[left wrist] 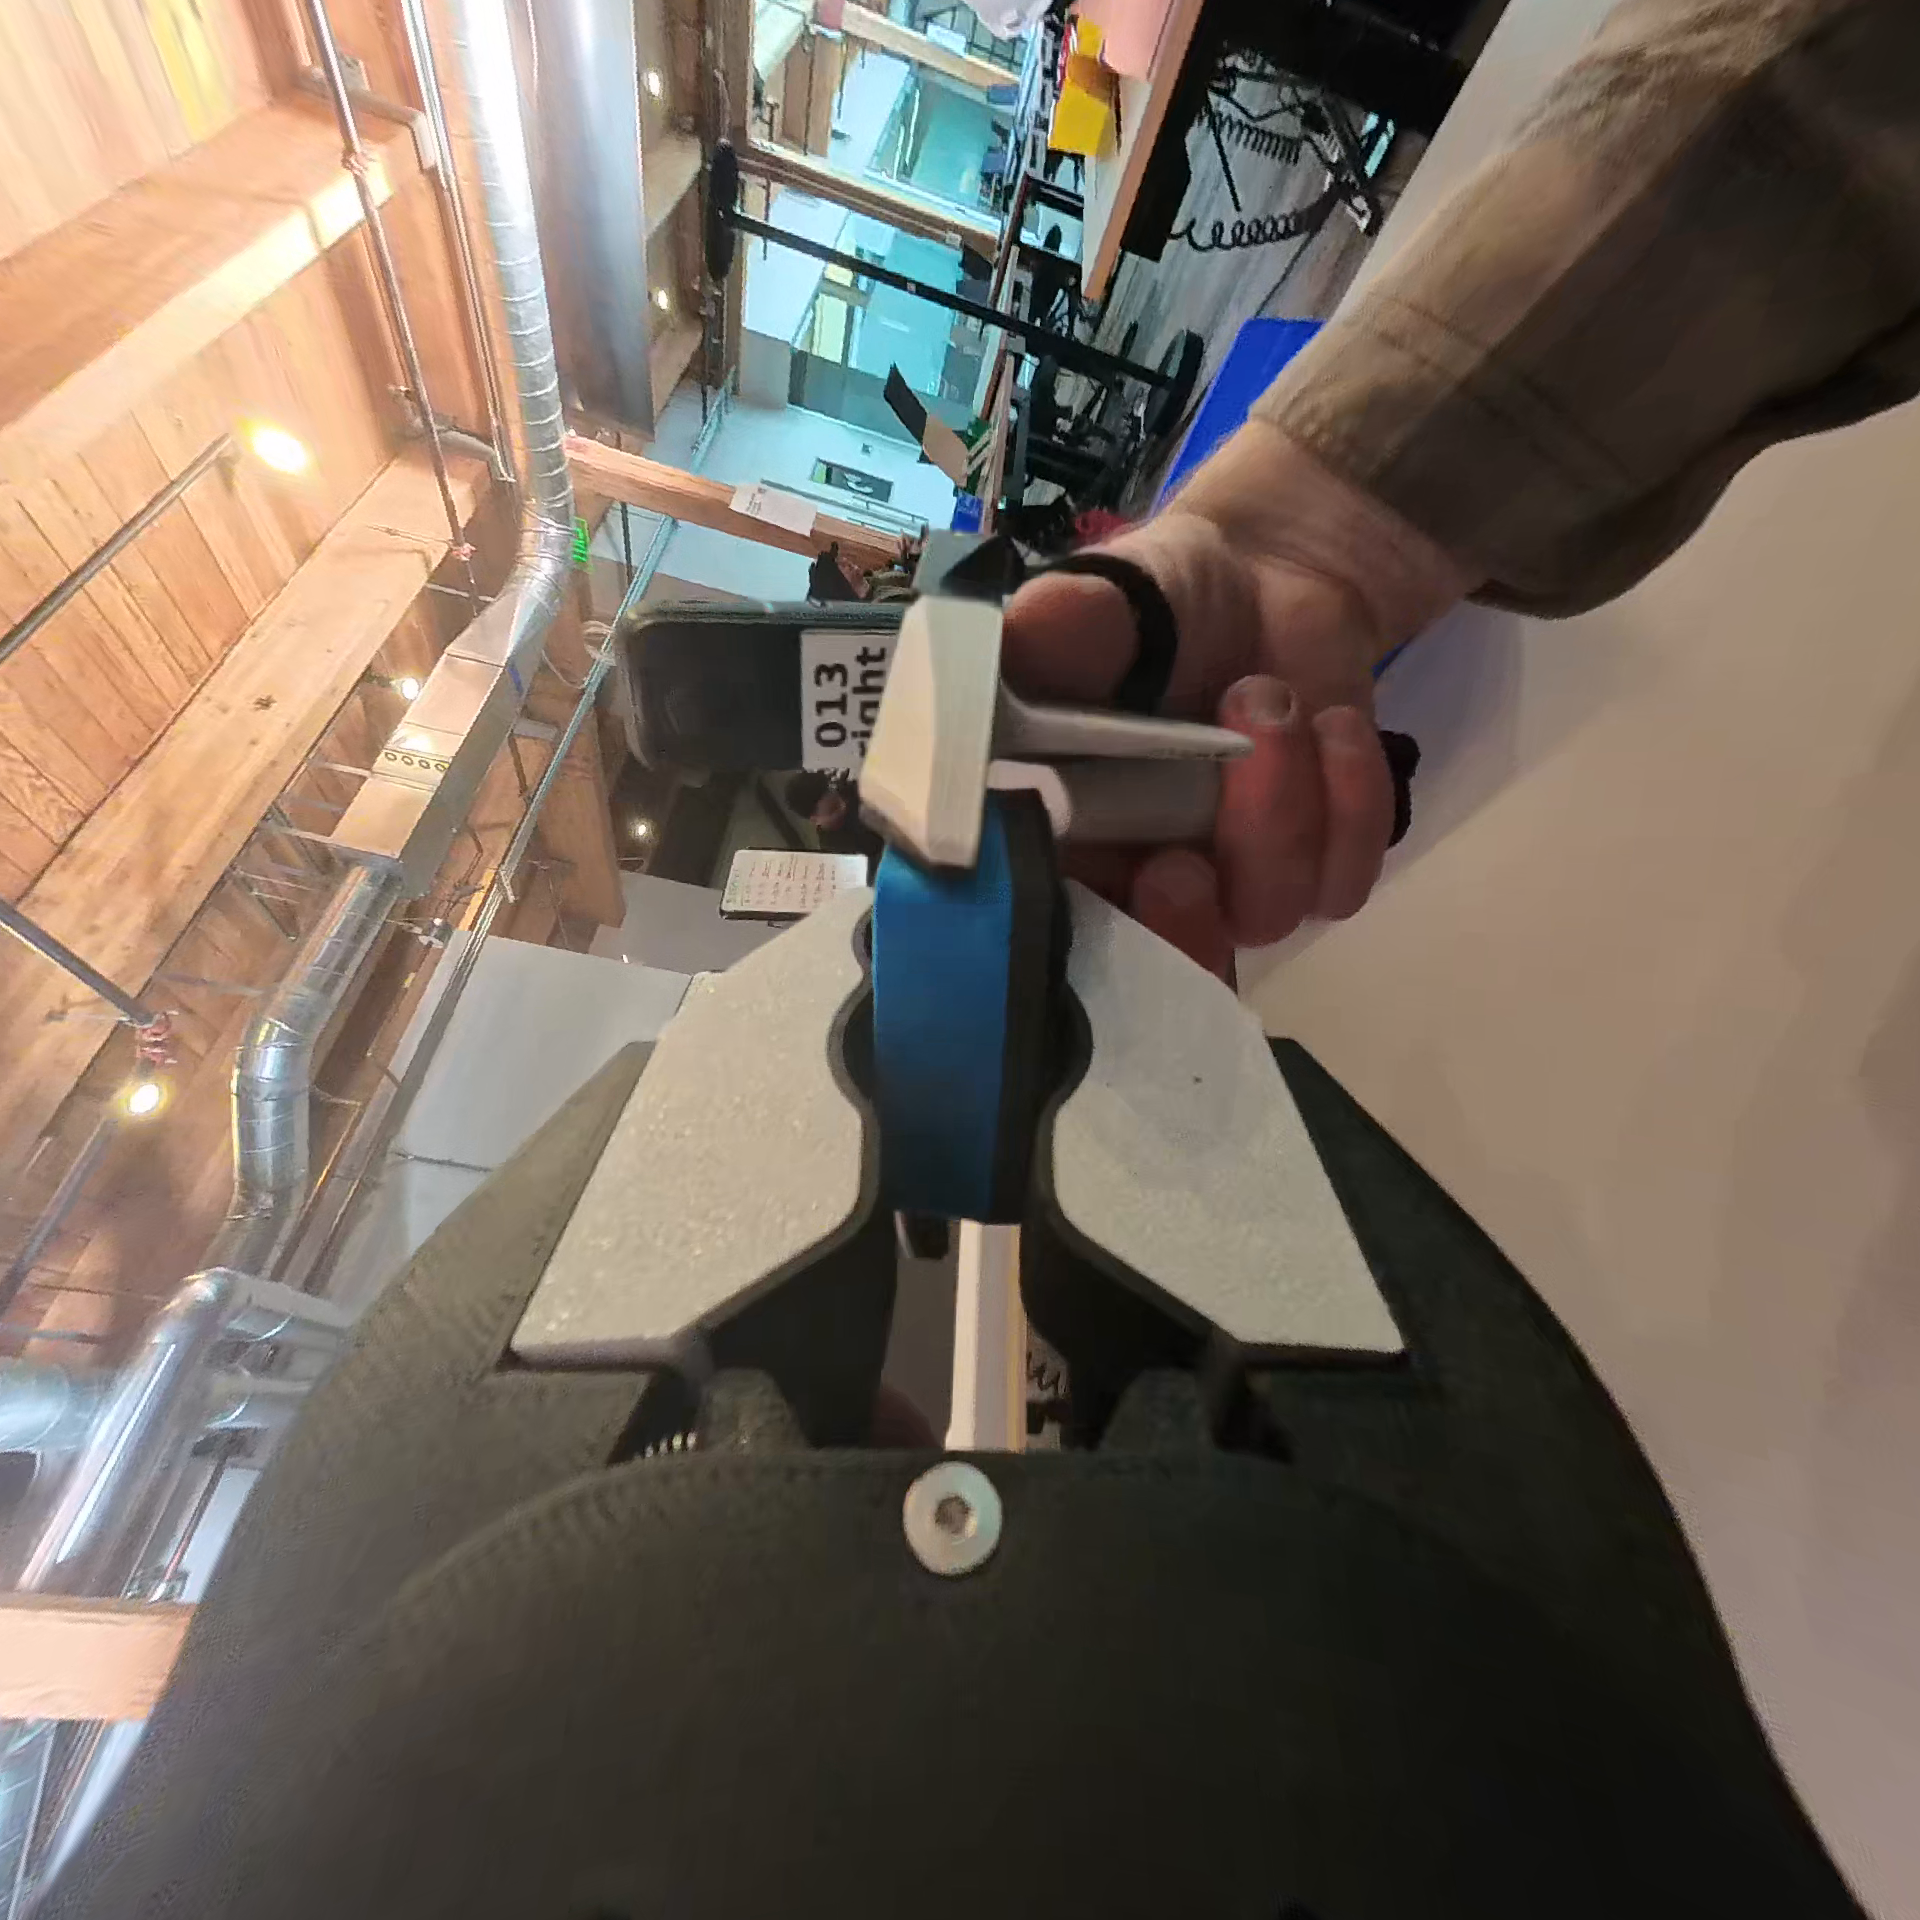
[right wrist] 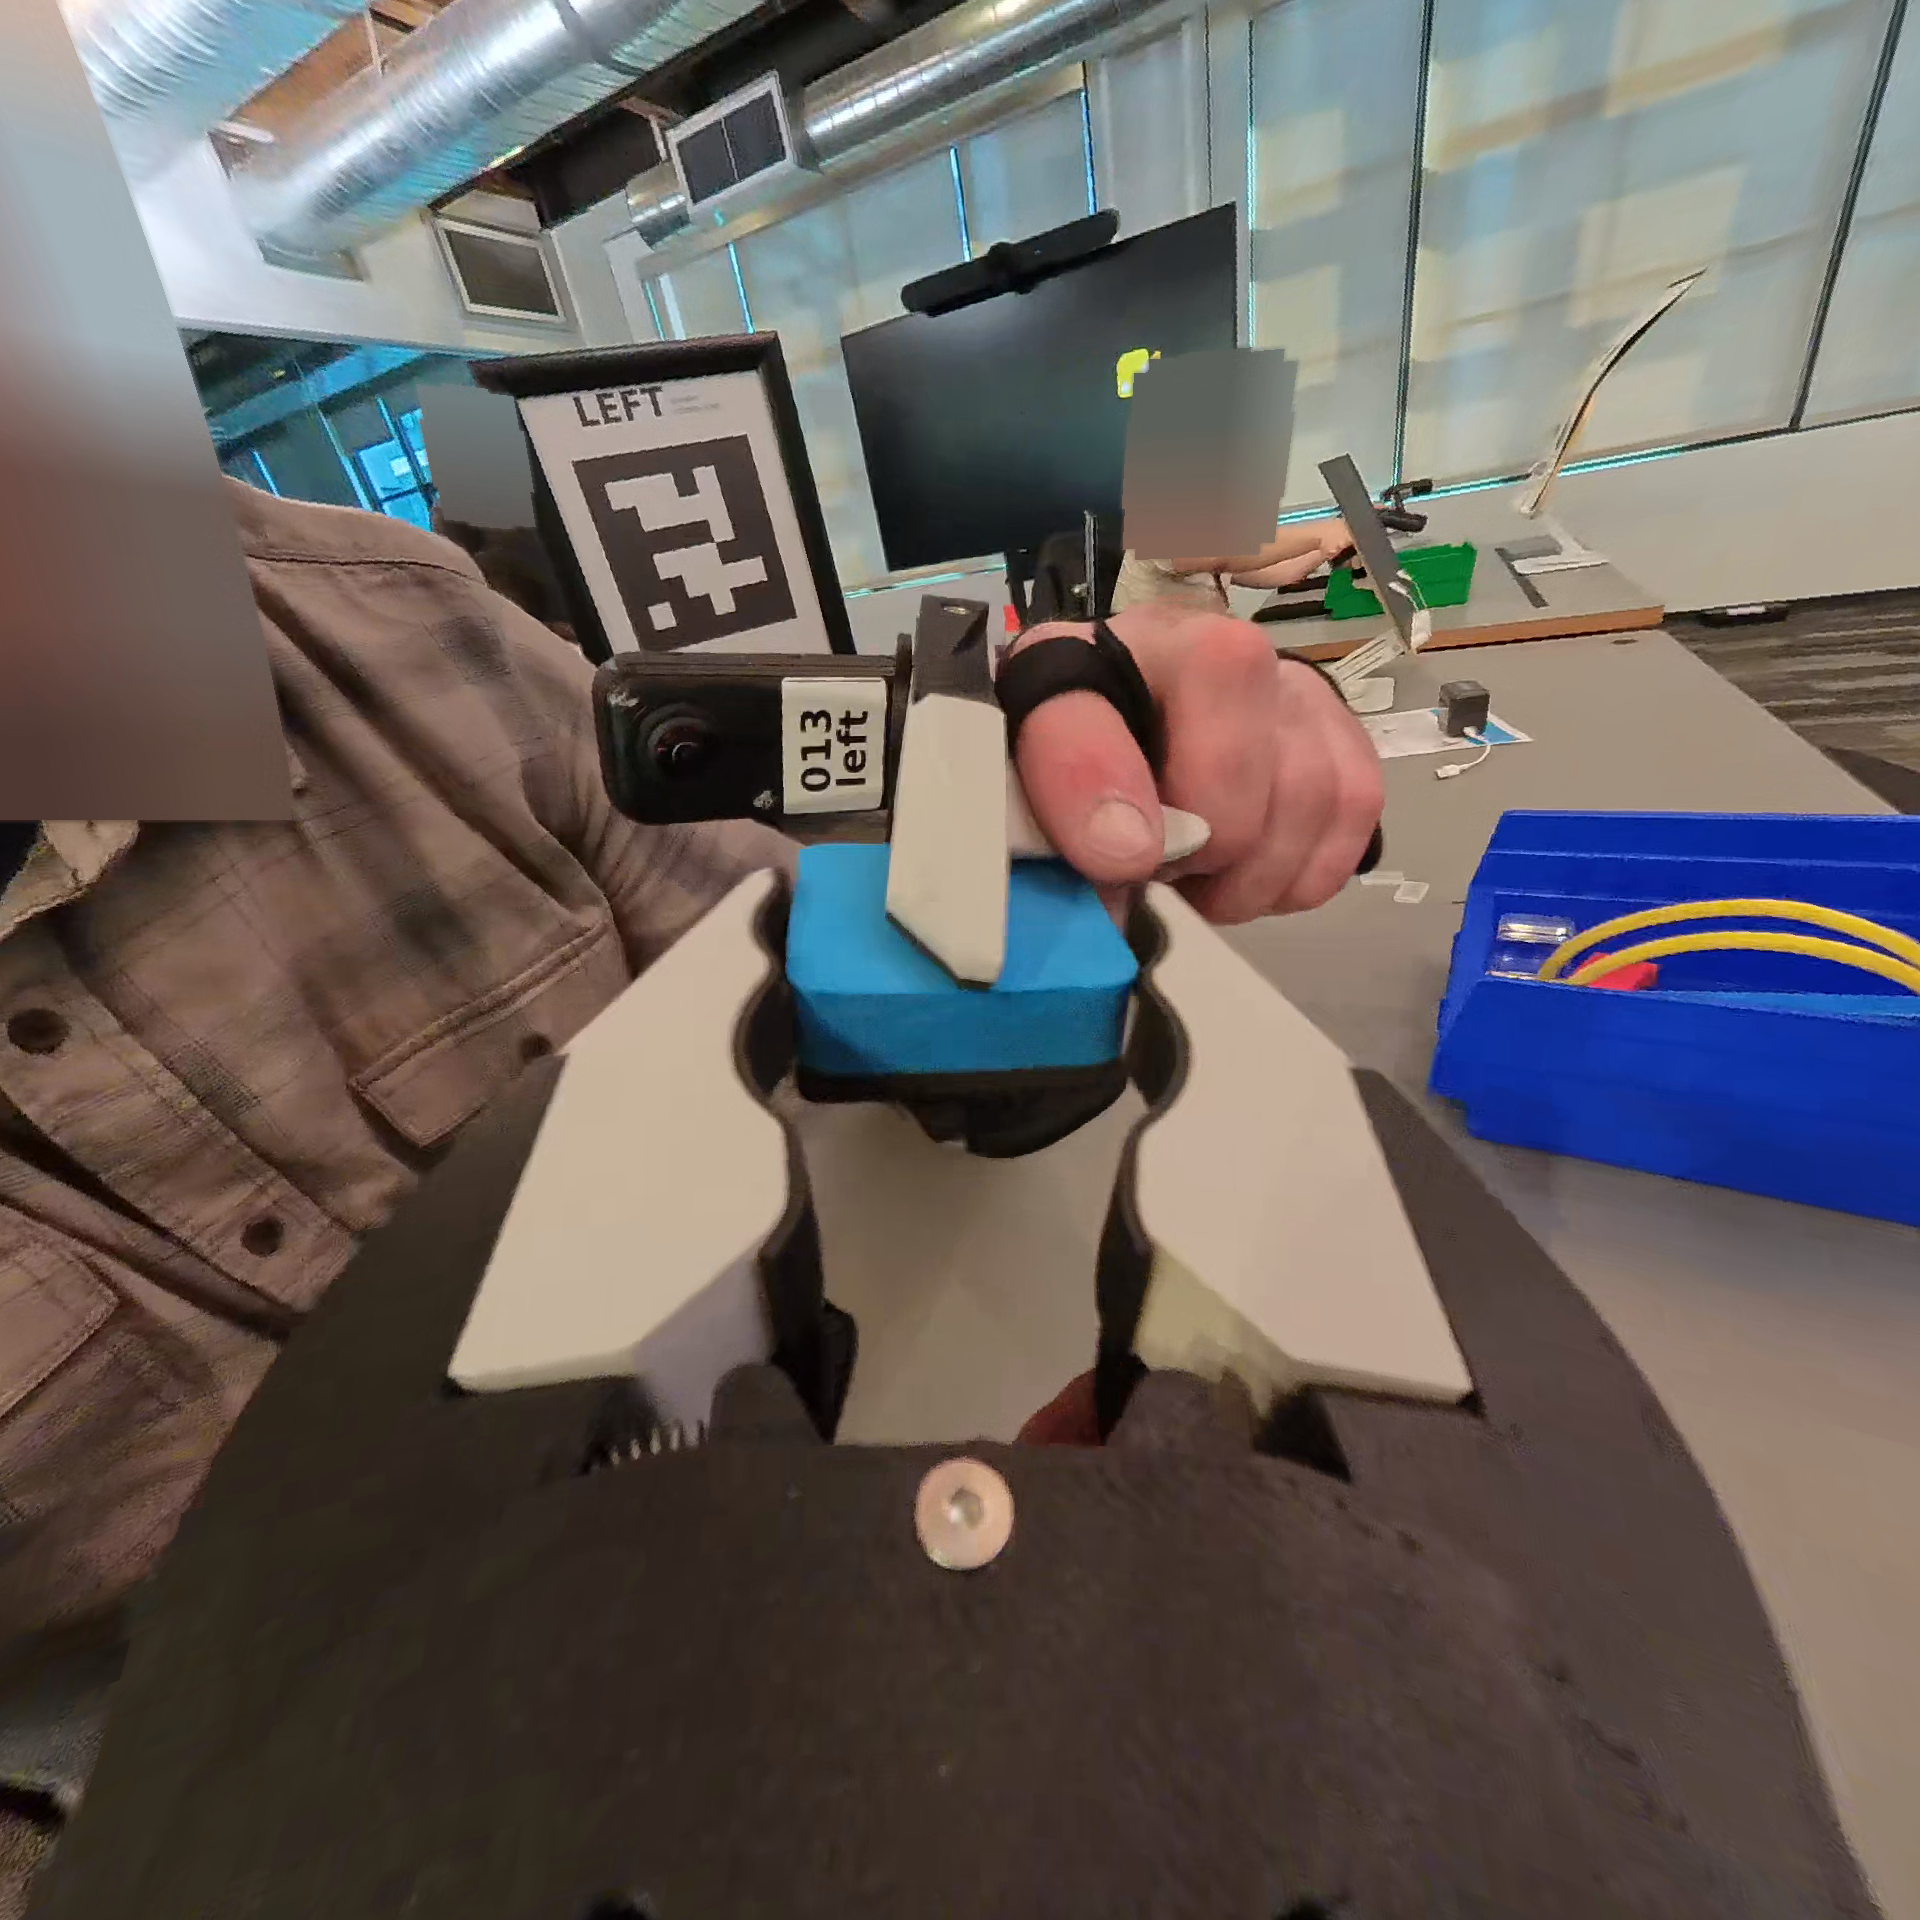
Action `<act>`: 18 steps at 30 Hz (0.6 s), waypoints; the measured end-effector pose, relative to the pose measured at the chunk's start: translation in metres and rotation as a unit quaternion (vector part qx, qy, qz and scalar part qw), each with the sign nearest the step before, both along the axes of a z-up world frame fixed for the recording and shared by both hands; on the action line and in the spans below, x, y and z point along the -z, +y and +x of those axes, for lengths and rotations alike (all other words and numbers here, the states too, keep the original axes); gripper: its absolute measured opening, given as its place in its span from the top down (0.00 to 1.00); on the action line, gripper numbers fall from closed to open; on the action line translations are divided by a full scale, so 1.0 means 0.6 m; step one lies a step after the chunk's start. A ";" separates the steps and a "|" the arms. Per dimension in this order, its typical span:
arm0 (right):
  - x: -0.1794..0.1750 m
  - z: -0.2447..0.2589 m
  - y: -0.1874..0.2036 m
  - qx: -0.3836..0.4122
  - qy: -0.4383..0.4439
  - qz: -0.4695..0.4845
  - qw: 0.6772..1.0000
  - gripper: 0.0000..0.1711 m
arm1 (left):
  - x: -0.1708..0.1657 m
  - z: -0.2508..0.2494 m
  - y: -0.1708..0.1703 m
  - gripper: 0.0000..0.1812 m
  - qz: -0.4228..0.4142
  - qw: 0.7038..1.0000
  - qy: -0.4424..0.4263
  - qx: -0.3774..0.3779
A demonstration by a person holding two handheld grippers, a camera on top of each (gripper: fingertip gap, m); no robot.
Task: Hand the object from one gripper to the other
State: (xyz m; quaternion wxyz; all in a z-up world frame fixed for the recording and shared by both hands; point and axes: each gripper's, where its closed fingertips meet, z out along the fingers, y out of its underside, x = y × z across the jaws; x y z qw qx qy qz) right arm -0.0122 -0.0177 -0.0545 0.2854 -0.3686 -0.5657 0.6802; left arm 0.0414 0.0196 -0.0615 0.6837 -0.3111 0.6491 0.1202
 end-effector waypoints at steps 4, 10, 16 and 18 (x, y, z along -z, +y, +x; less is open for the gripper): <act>0.003 -0.004 0.008 0.010 -0.006 0.001 1.000 0.66 | 0.002 -0.004 0.010 0.86 0.003 1.000 0.000 -0.012; -0.006 -0.013 0.086 0.165 -0.010 0.037 0.986 0.66 | -0.022 -0.032 0.057 0.71 0.022 0.995 -0.048 -0.087; -0.017 -0.008 0.176 0.368 -0.047 0.093 0.924 0.66 | -0.035 -0.054 0.095 0.69 0.090 0.980 -0.050 -0.171; -0.006 -0.015 0.185 0.401 -0.077 0.112 0.906 0.66 | -0.030 -0.053 0.107 0.72 0.107 0.973 -0.040 -0.199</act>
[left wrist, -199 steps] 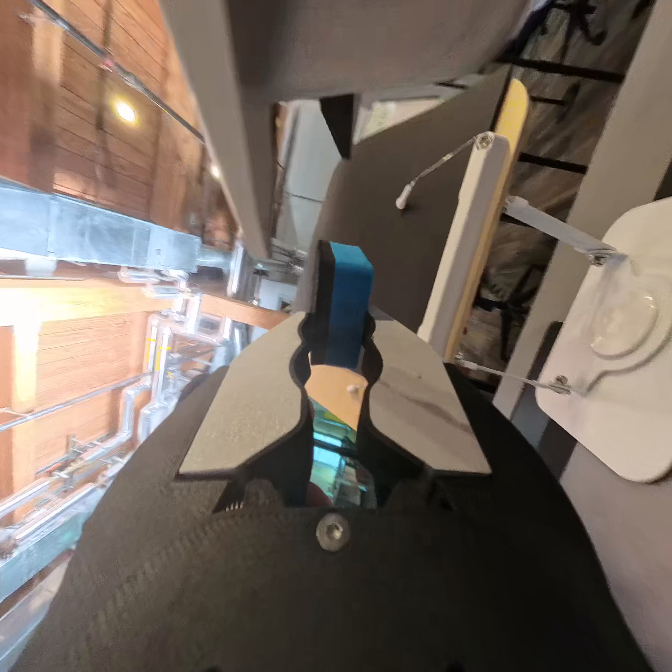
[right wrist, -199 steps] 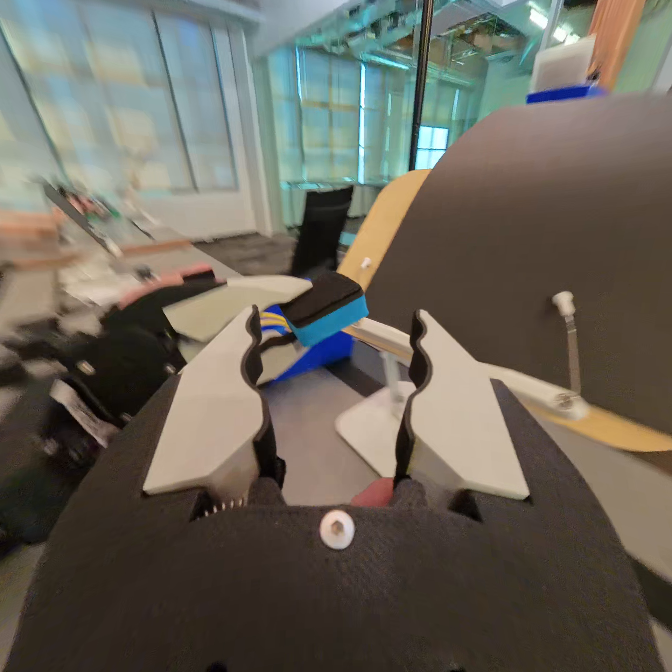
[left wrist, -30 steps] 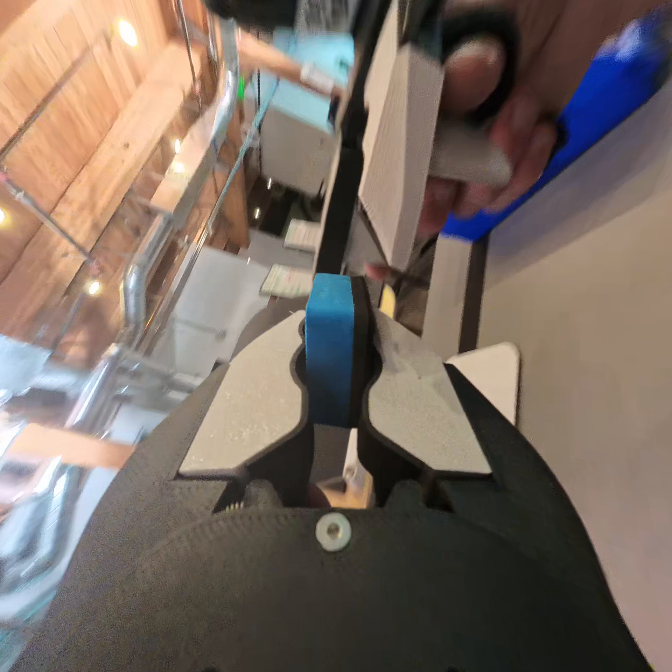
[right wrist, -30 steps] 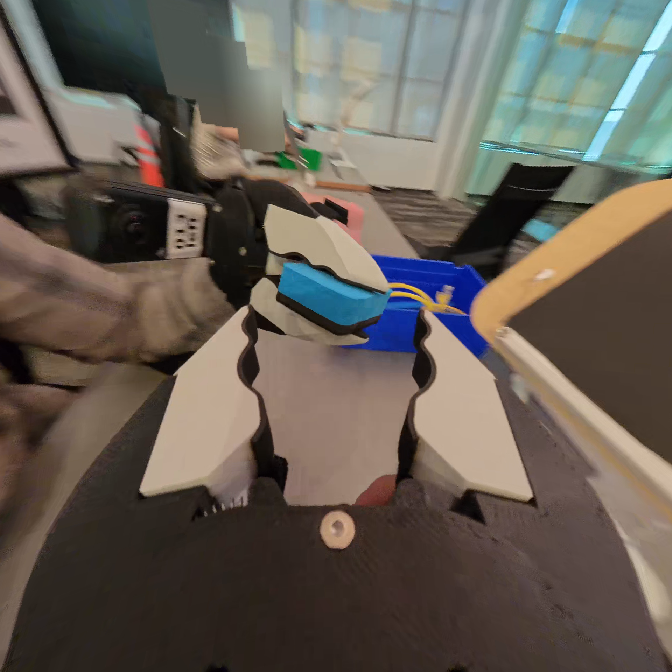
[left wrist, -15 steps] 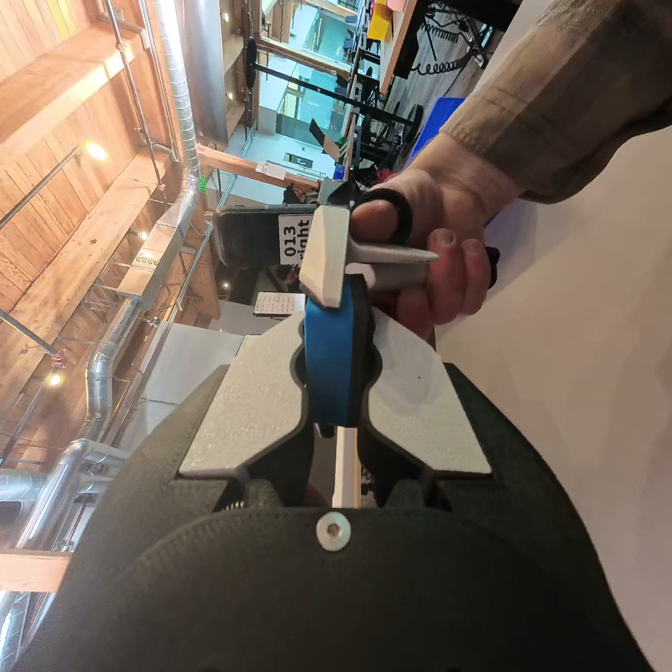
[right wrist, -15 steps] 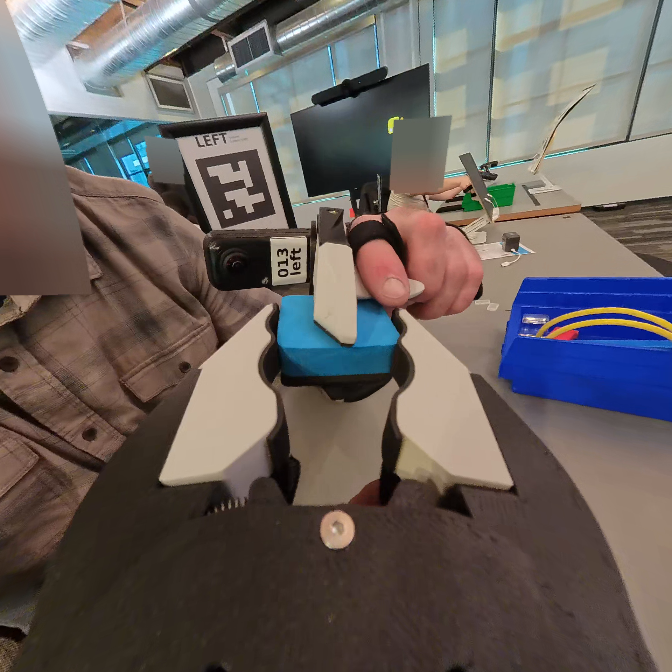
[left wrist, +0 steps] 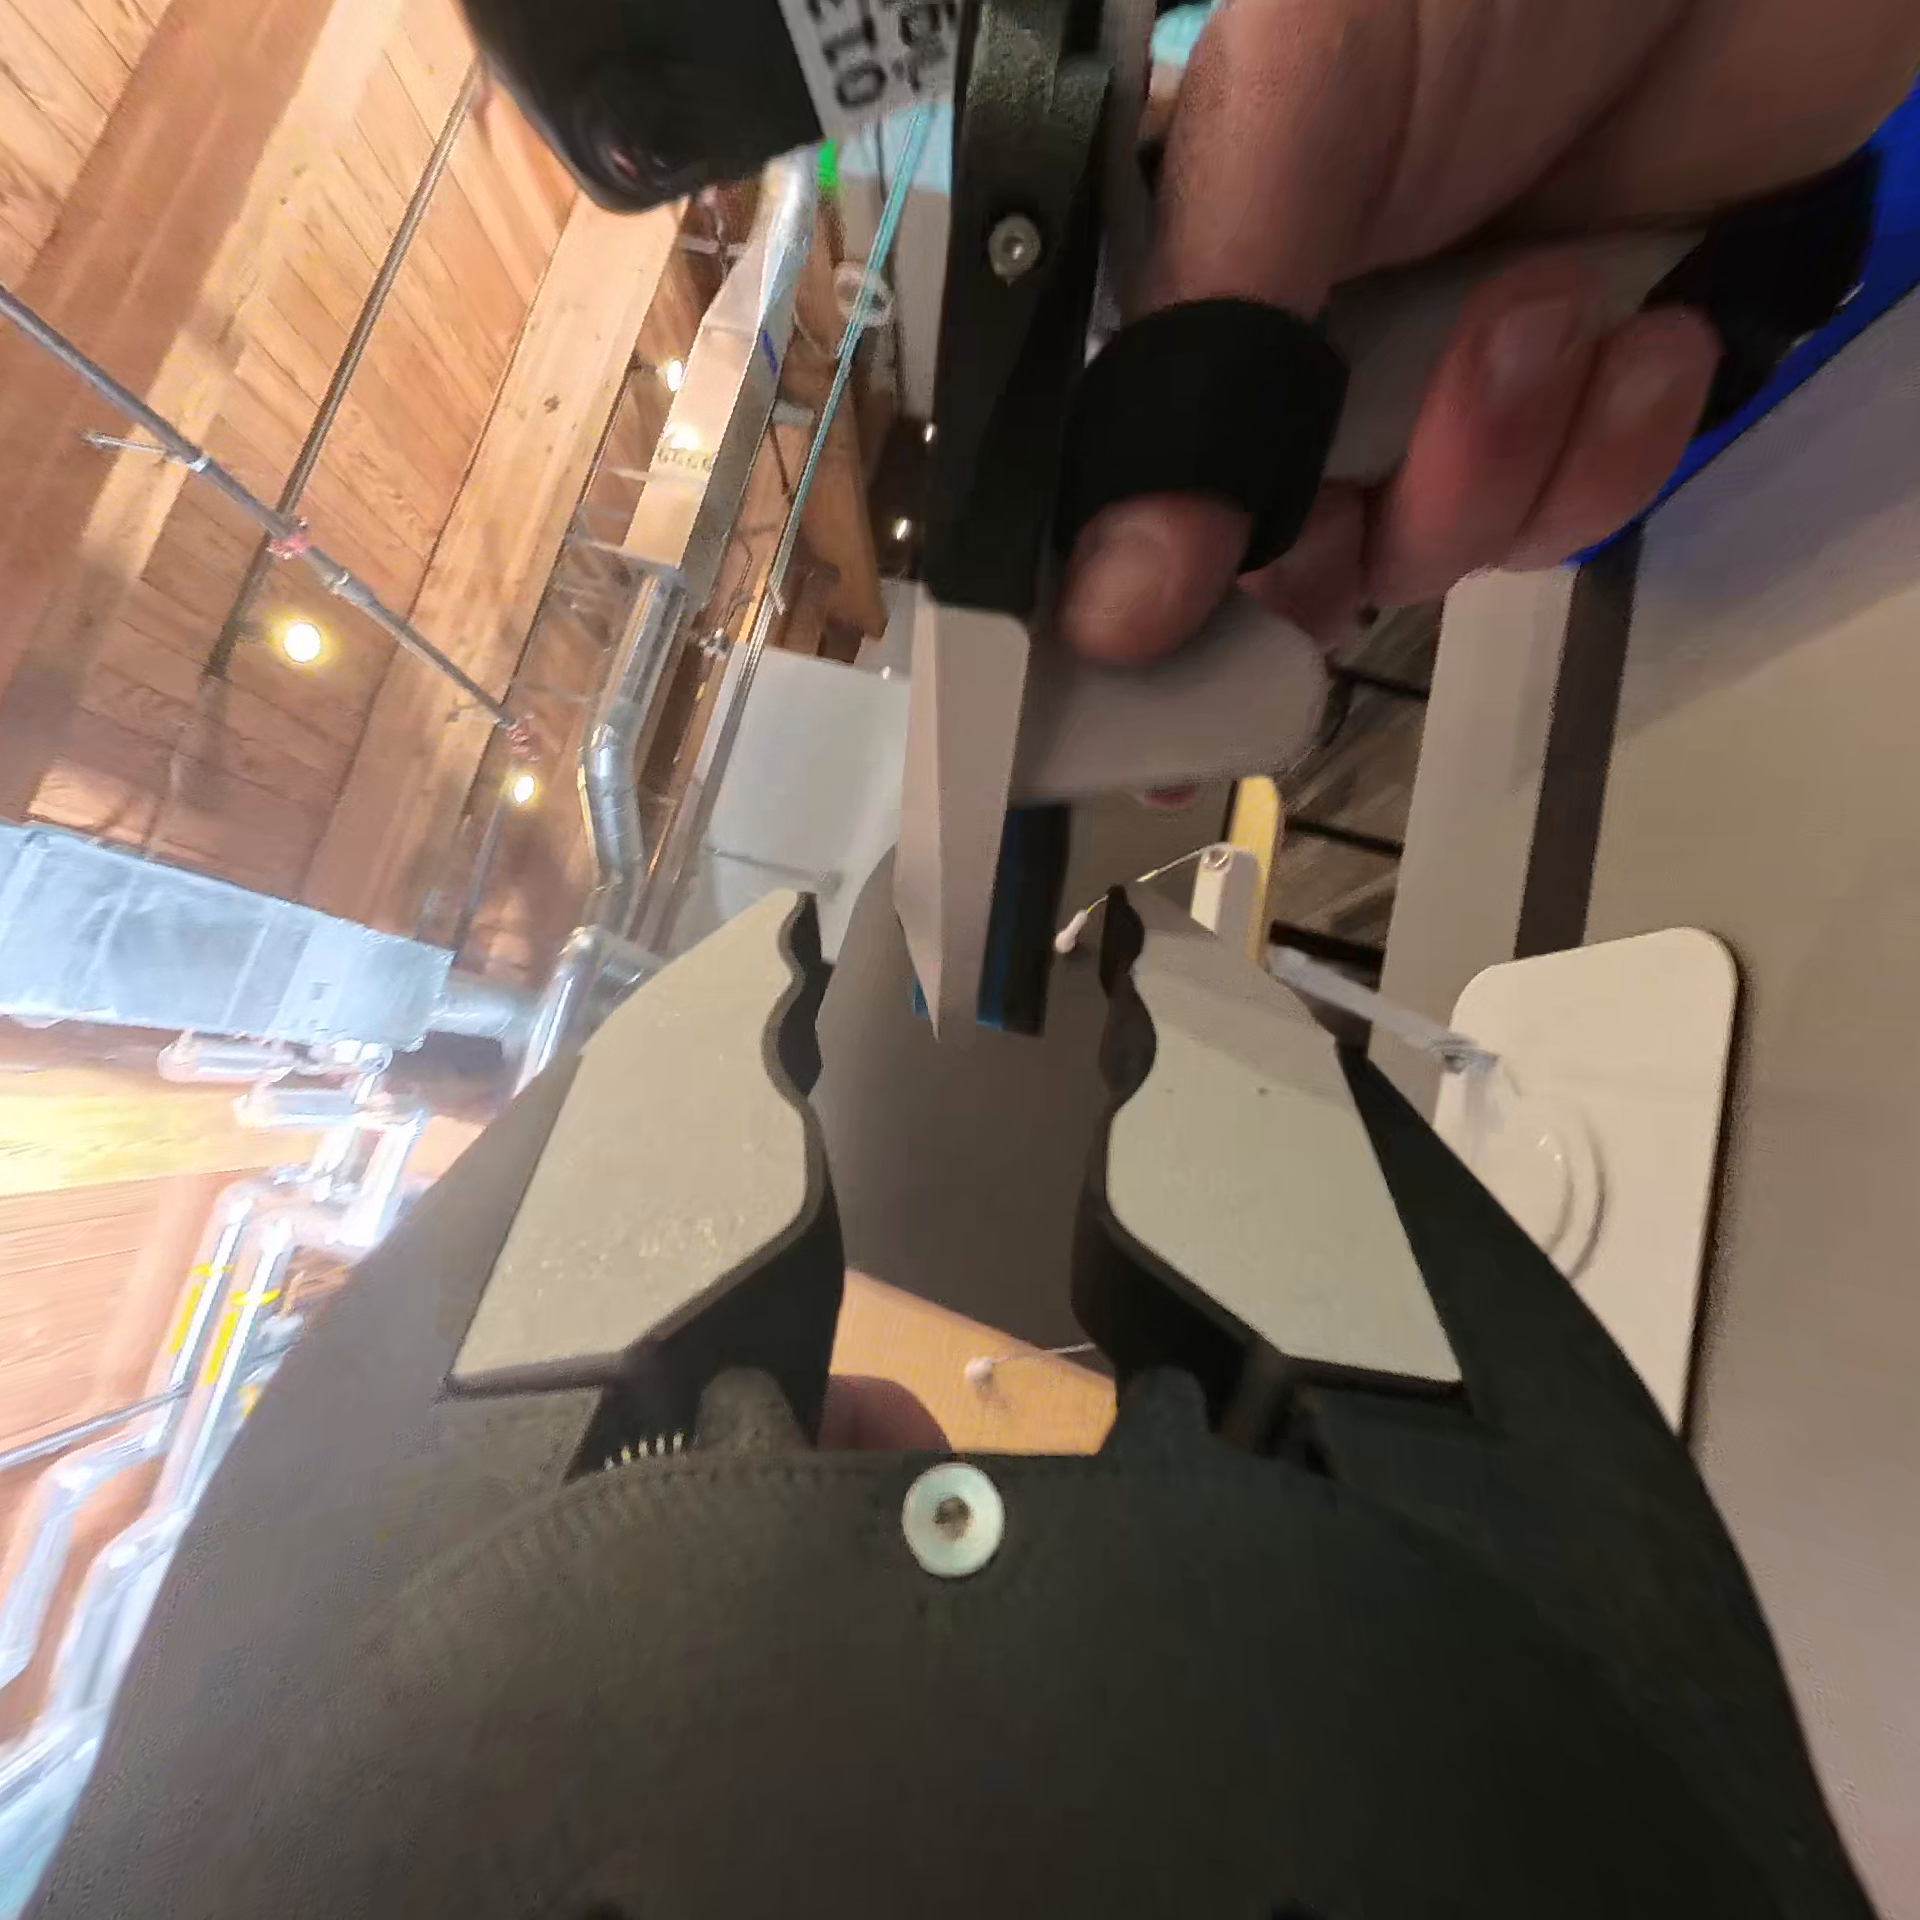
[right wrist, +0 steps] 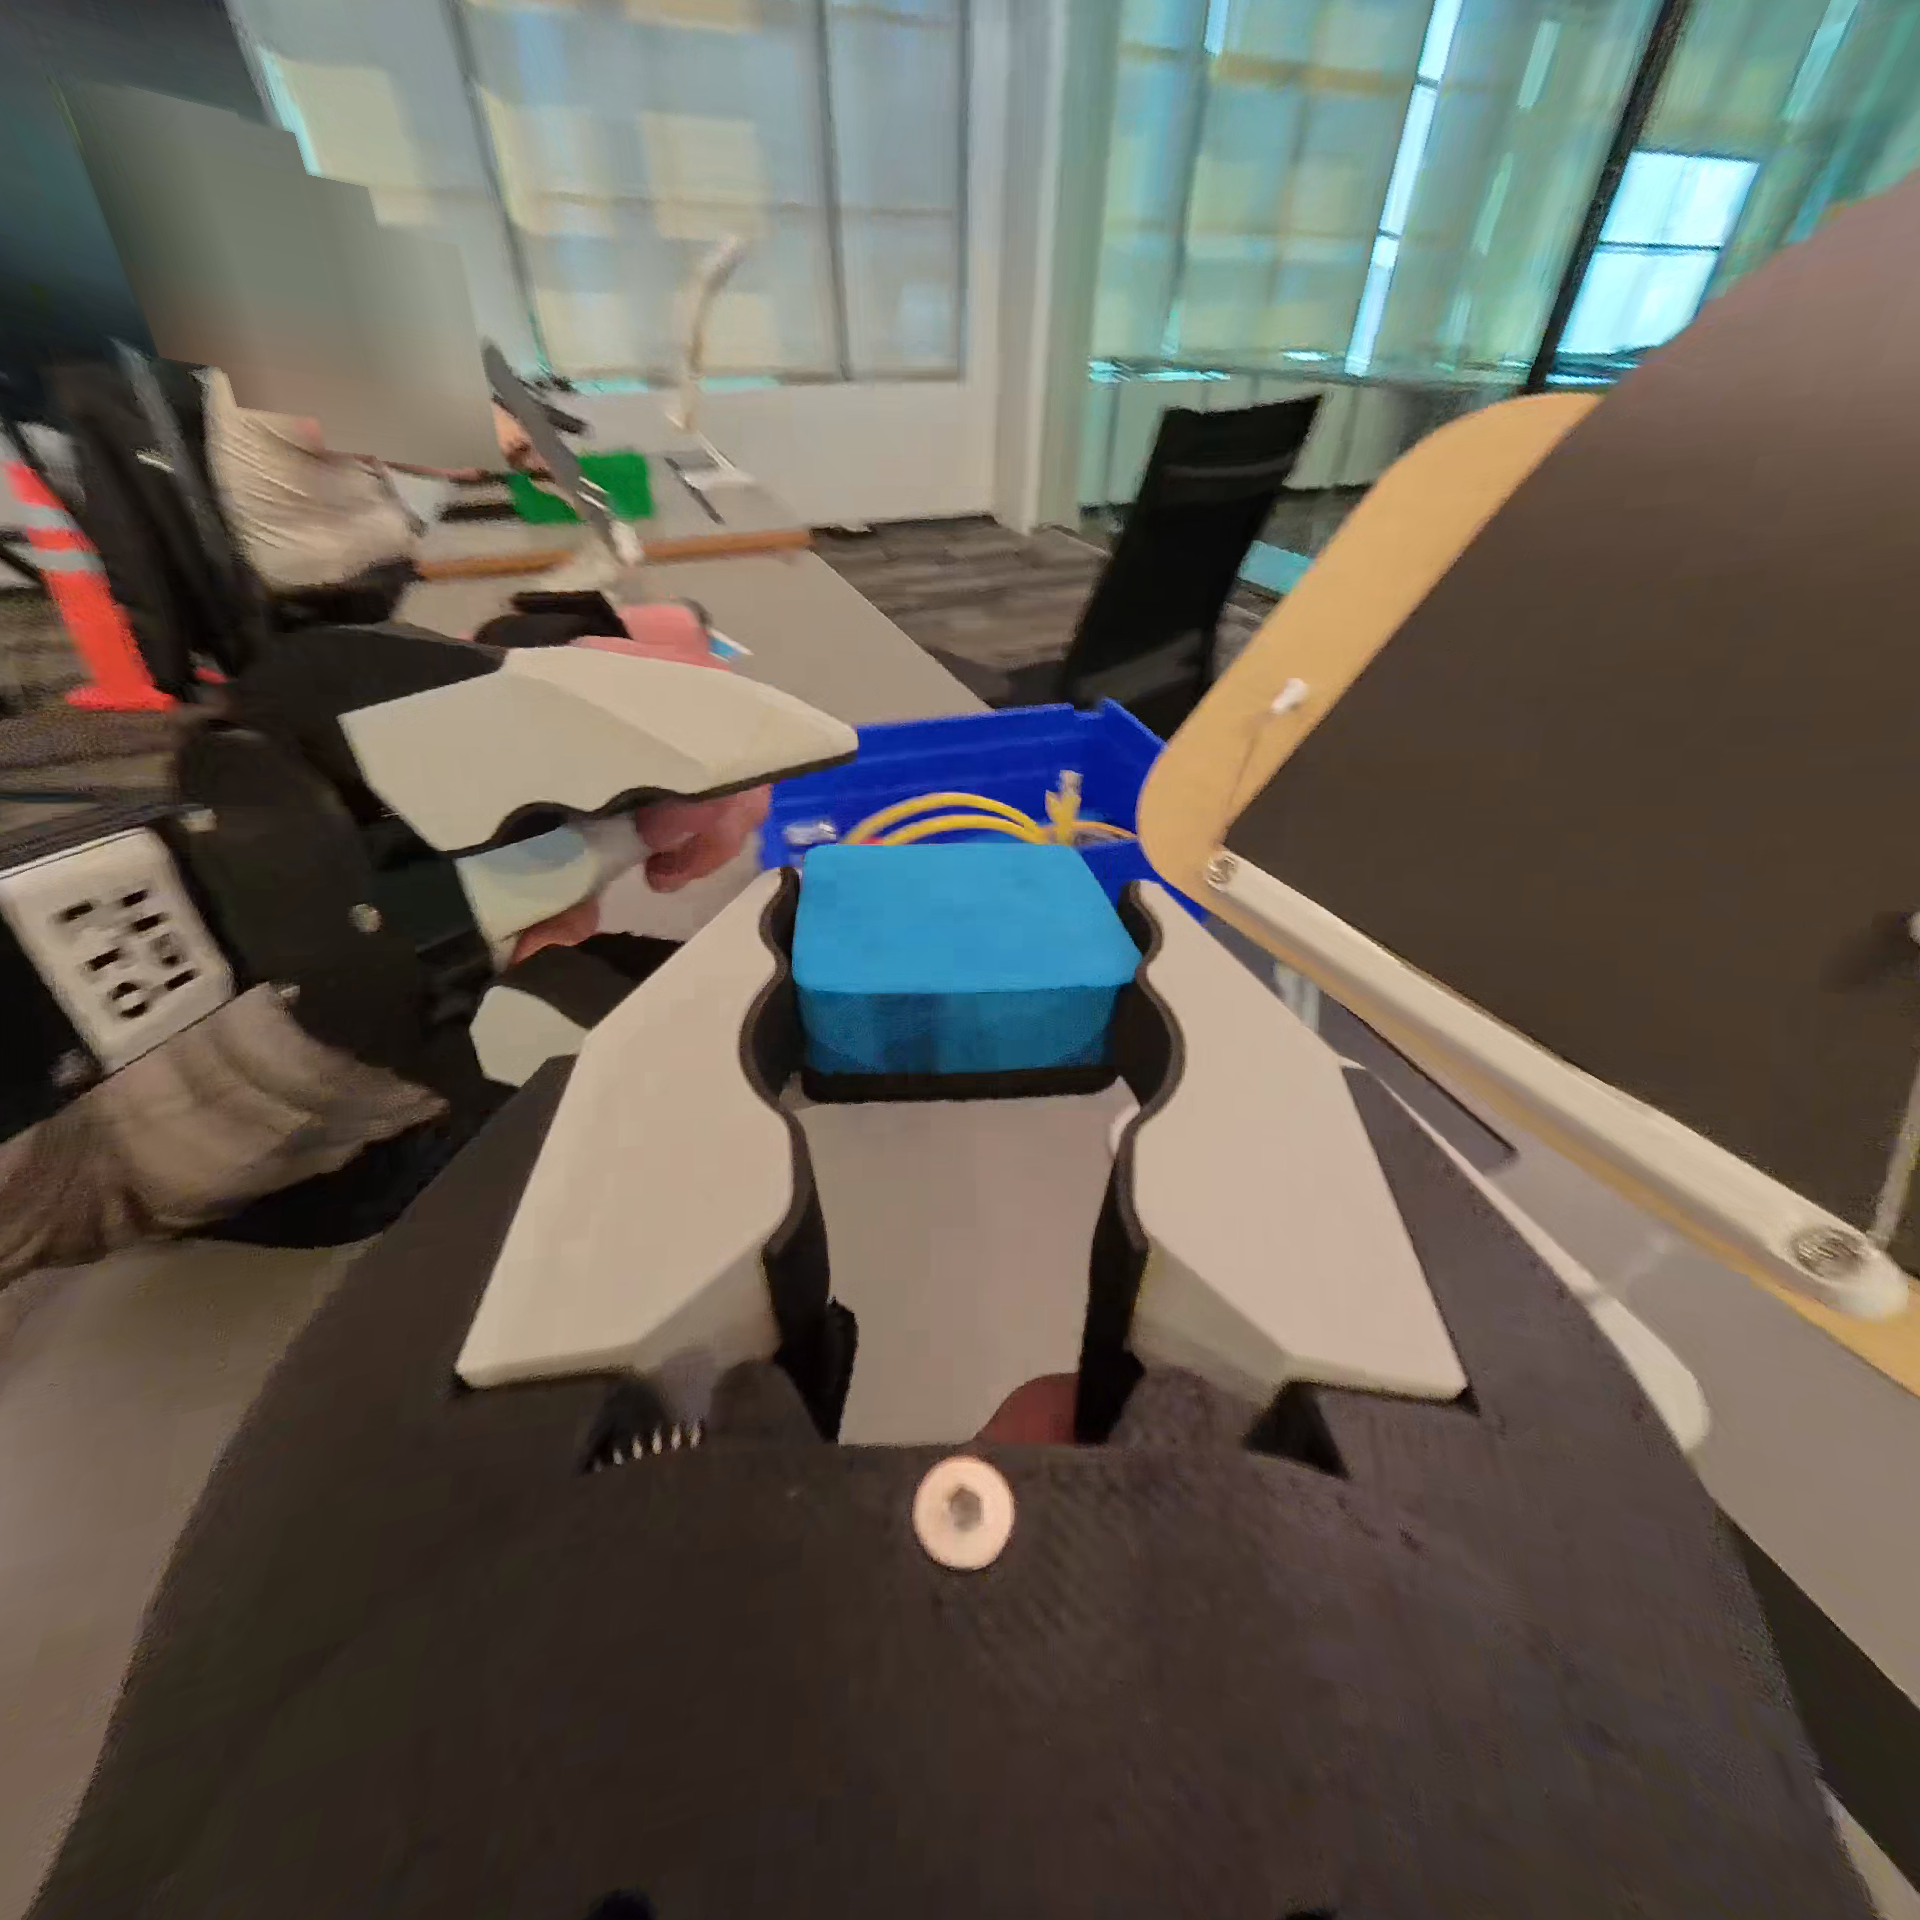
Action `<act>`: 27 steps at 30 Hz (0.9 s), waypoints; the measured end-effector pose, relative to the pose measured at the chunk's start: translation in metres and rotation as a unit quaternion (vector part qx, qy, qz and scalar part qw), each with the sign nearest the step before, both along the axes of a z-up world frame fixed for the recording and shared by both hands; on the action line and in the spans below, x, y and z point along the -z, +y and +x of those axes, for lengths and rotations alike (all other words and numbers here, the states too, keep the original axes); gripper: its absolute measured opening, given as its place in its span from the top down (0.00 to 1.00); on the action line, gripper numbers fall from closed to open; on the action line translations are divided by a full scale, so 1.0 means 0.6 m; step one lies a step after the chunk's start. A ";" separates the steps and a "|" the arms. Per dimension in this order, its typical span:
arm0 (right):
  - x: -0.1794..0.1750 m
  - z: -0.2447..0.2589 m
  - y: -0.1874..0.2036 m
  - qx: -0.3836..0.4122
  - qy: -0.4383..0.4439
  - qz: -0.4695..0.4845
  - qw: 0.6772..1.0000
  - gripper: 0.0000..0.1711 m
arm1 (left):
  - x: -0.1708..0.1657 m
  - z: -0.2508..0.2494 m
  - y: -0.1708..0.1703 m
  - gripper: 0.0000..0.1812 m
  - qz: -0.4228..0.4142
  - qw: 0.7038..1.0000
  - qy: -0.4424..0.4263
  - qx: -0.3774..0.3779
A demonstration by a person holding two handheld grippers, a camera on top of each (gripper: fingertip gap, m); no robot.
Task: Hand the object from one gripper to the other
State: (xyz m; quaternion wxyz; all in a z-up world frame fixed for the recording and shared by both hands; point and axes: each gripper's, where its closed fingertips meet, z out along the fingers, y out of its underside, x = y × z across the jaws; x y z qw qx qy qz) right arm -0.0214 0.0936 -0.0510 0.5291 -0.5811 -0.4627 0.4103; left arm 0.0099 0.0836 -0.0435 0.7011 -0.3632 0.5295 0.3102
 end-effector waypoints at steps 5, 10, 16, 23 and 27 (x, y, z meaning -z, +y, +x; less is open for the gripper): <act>0.015 -0.027 -0.012 0.012 -0.022 -0.011 1.000 0.66 | 0.009 -0.005 0.023 0.79 0.016 0.998 0.009 -0.052; 0.019 -0.024 -0.010 0.024 -0.039 -0.006 0.999 0.66 | 0.011 -0.004 0.026 0.81 0.007 0.999 -0.004 -0.052; 0.010 -0.022 -0.015 0.042 -0.057 0.047 0.996 0.66 | 0.005 0.000 0.020 0.83 -0.001 0.999 -0.033 -0.028; 0.014 -0.016 -0.021 0.024 -0.070 0.052 0.996 0.63 | 0.004 0.008 0.013 0.86 0.010 0.999 -0.027 -0.020; 0.016 -0.016 -0.025 0.013 -0.070 0.048 0.996 0.66 | 0.005 0.010 0.012 0.86 0.010 0.999 -0.025 -0.017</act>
